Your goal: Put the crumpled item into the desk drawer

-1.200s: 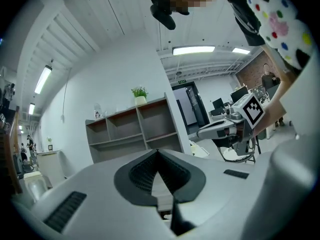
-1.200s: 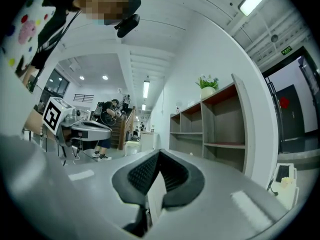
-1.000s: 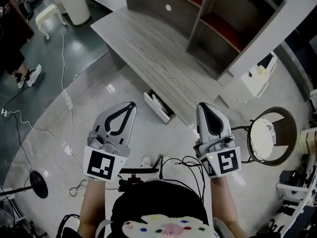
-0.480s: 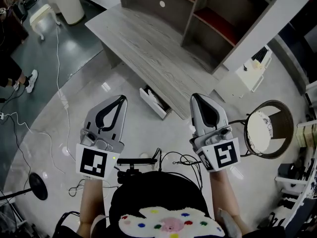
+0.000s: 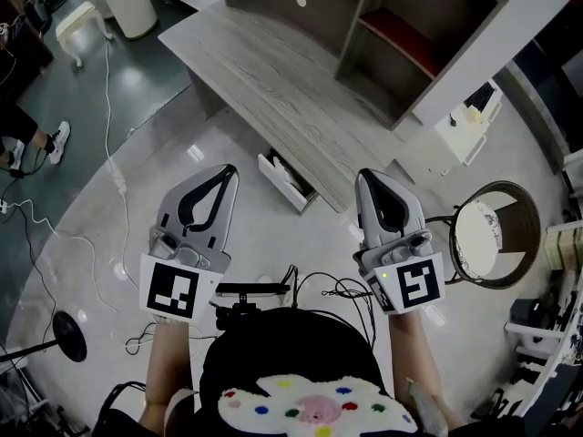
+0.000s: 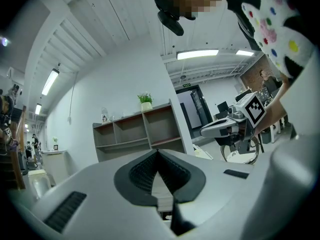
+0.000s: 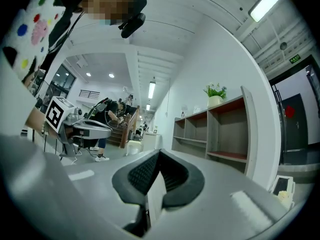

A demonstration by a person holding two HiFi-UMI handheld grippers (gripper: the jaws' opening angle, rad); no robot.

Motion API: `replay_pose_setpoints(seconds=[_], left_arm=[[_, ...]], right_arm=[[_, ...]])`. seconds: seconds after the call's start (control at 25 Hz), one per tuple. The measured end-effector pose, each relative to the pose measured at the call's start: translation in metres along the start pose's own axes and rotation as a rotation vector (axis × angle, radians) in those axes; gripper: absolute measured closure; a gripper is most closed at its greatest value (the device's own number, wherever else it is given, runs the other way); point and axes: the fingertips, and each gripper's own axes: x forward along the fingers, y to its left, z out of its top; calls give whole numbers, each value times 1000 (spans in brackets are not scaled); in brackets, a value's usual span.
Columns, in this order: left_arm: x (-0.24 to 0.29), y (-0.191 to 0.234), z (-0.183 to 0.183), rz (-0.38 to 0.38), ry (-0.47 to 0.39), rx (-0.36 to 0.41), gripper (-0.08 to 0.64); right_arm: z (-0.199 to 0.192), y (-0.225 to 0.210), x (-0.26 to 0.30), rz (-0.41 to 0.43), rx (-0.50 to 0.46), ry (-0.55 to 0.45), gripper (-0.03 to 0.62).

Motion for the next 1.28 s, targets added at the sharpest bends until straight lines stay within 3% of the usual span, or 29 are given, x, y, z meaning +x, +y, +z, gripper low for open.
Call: replay_pose_setpoints(seconds=[0.56, 1.28], left_arm=[[-8, 1, -1, 31, -4, -10, 552], [-3, 0, -7, 31, 8, -20, 552]], right_arm=[[8, 10, 8, 18, 15, -26, 584], [-12, 2, 4, 28, 7, 24, 583]])
